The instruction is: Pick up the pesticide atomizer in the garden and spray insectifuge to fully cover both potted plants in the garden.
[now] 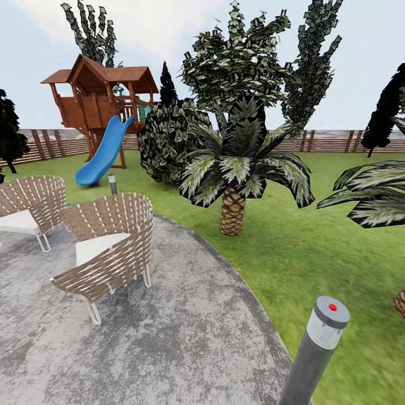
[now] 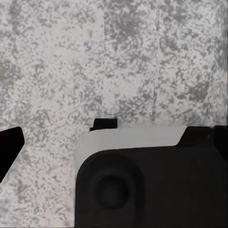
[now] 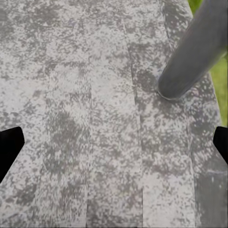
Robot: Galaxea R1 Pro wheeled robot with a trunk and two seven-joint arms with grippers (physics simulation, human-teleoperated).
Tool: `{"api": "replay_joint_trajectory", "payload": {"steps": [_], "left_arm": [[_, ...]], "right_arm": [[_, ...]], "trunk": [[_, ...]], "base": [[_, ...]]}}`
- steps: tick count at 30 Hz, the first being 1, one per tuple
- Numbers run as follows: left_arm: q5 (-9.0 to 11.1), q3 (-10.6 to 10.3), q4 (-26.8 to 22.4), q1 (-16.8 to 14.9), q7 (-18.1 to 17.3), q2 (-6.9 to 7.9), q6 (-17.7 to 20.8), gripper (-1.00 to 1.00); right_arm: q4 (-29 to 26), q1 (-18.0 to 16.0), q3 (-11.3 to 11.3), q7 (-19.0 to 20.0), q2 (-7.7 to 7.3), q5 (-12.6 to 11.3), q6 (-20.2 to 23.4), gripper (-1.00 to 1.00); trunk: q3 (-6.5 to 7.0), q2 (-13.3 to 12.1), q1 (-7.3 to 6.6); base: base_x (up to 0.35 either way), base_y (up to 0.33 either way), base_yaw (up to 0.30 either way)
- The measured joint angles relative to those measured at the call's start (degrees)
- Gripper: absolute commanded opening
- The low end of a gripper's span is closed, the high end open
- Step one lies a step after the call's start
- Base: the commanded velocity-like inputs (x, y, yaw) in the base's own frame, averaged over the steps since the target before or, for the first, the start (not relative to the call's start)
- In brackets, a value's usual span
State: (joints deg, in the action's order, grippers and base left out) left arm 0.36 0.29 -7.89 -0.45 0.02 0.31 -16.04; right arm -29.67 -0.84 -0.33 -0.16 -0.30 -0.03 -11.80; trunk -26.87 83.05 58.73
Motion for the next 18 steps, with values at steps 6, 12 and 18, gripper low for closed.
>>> {"api": "replay_joint_trajectory", "payload": {"steps": [6,12,18], "left_arm": [[-0.3,-0.3,-7.0,-2.5,-0.7,0.04,-5.0,1.00],[-0.3,-0.4,-11.0,-7.6,-0.8,0.23,-5.0,1.00],[-0.7,-0.6,-10.8,-8.2,-0.8,0.27,-5.1,1.00]], "right_arm": [[-0.1,0.0,0.0,0.2,-2.23,0.1,-3.6,1.00],[-0.5,0.0,0.0,0.3,-3.07,0.1,-3.9,1.00],[-0.4,0.0,0.1,0.3,-3.05,0.1,-3.9,1.00]], "trunk": [[0.00,0.0,0.00],[0.00,0.0,0.00],[0.00,0.0,0.00]], "base": [[0.000,0.000,0.000],[0.000,0.000,0.000],[0.000,0.000,0.000]]}}
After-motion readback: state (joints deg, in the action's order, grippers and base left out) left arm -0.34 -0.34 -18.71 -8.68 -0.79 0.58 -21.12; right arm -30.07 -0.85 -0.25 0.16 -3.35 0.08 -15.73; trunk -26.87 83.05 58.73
